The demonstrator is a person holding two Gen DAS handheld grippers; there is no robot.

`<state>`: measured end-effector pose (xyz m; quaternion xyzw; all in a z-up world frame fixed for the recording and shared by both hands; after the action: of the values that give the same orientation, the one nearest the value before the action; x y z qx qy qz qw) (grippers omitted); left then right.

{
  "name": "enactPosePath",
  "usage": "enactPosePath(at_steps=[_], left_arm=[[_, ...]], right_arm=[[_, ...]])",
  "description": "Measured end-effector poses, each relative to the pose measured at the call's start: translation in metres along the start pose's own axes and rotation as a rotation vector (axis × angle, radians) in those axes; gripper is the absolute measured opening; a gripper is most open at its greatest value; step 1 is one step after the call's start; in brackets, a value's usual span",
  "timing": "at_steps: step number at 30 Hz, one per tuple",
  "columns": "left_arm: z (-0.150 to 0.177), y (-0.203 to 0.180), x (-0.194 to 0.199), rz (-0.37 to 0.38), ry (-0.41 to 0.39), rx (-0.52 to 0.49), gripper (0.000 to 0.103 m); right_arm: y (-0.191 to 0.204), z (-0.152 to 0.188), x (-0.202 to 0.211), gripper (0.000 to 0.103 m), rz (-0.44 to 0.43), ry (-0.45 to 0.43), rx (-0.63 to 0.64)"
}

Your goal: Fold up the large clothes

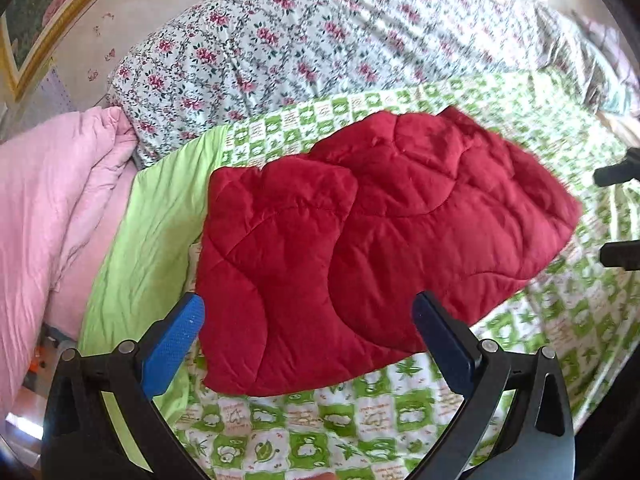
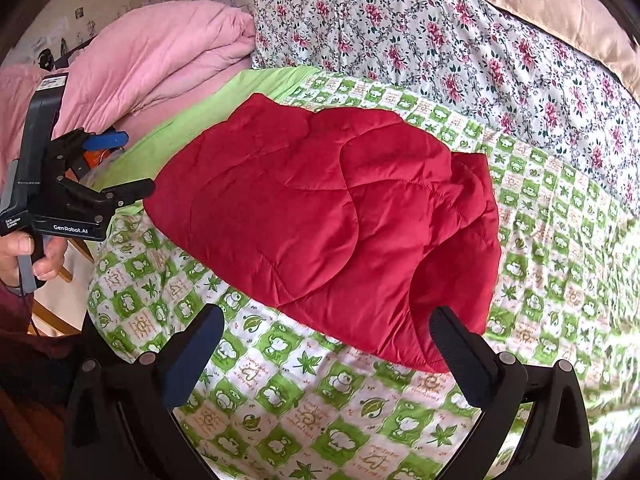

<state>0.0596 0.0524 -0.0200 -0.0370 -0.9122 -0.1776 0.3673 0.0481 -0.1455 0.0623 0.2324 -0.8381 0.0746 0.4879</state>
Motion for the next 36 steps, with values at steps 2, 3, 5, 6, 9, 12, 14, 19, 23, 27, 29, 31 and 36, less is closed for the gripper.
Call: enactPosePath(at_steps=[2, 3, 5, 6, 9, 12, 14, 19, 23, 27, 29, 31, 36], left_arm=[[0.000, -0.003, -0.006, -0.034, 0.010, -0.013, 0.103], [0.000, -0.005, -0.007, -0.036, 0.015, -0.012, 0.103], [0.000, -0.006, -0.012, -0.024, 0.029, -0.003, 0.103], [-0.001, -0.006, -0.015, -0.016, 0.039, 0.004, 0.103], [-0.003, -0.005, -0.022, -0.021, 0.056, 0.017, 0.103], [-0.005, -0.004, -0.028, -0.027, 0.066, 0.023, 0.103], [-0.007, -0.004, -0.030, -0.028, 0.067, 0.027, 0.103], [-0.012, -0.003, -0.035, -0.020, 0.072, 0.031, 0.103], [-0.016, -0.001, -0.036, -0.011, 0.067, 0.034, 0.103], [-0.019, 0.001, -0.036, 0.001, 0.060, 0.041, 0.103], [-0.020, 0.001, -0.036, -0.001, 0.058, 0.042, 0.103], [-0.020, 0.002, -0.036, -0.002, 0.058, 0.040, 0.103], [-0.021, 0.002, -0.036, -0.004, 0.054, 0.038, 0.103]], right_arm=[[-0.002, 0.001, -0.009, 0.103, 0.005, 0.019, -0.007], [-0.003, 0.002, -0.013, 0.103, 0.003, 0.028, -0.013], [-0.005, 0.003, -0.022, 0.103, -0.002, 0.043, -0.026], [-0.004, 0.004, -0.025, 0.103, -0.004, 0.047, -0.031], [-0.005, 0.004, -0.034, 0.103, -0.011, 0.057, -0.047], [-0.005, 0.001, -0.040, 0.103, -0.019, 0.063, -0.052], [-0.004, -0.002, -0.043, 0.103, -0.021, 0.067, -0.045], [-0.002, -0.011, -0.049, 0.103, -0.022, 0.072, -0.026], [-0.002, -0.019, -0.052, 0.103, -0.025, 0.069, -0.014], [-0.003, -0.025, -0.052, 0.103, -0.033, 0.065, -0.007], [-0.003, -0.027, -0.053, 0.103, -0.029, 0.066, -0.003], [-0.004, -0.027, -0.053, 0.103, -0.026, 0.066, -0.001], [-0.005, -0.028, -0.053, 0.103, -0.025, 0.068, 0.002]])
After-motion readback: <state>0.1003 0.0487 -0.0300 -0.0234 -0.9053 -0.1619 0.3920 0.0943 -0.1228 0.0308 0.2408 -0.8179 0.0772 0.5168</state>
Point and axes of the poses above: each gripper's, at about its wrist camera, not at the fingertips, and x roughly against the way its jaws point, y to its left, z to its underside, the point moved 7 cm from there along -x, roughly the way its jaws point
